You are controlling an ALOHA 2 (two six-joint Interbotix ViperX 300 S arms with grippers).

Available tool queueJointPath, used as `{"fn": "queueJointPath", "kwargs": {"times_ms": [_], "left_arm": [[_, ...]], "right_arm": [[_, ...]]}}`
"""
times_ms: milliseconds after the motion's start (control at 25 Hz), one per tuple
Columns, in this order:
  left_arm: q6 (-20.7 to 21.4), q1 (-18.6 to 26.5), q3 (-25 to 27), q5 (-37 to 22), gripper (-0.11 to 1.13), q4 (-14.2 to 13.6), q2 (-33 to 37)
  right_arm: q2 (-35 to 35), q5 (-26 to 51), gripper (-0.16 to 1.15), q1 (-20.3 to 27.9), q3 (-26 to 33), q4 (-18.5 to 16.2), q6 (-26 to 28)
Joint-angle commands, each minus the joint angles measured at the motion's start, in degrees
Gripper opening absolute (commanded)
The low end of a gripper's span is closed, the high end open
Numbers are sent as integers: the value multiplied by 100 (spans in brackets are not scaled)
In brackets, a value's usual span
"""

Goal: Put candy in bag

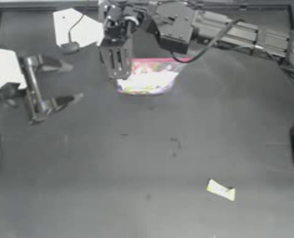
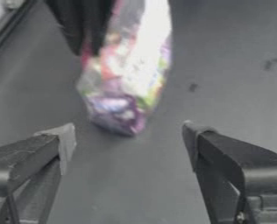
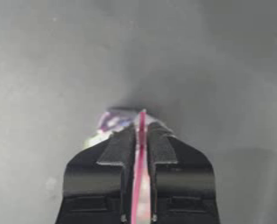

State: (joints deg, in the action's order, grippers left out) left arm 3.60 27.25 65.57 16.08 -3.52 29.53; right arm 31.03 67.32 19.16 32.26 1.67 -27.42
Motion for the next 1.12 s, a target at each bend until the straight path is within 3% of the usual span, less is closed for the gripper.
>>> {"fn": "queueJointPath", "kwargs": {"times_ms": [40, 480, 800, 1120], "left_arm": [[0, 88, -167, 369, 102, -18, -281], [-9, 281, -193, 1230, 102, -18, -844], [-9, 343, -193, 1503, 102, -18, -1037], [-9, 343, -563, 1477, 102, -53, -1424]], "right_arm": [[-202, -26, 37, -9, 176, 35, -9], [-211, -9, 37, 0, 176, 167, -62], [-246, -35, 37, 26, 211, 272, -123], [-290, -18, 37, 53, 202, 316, -123]]}}
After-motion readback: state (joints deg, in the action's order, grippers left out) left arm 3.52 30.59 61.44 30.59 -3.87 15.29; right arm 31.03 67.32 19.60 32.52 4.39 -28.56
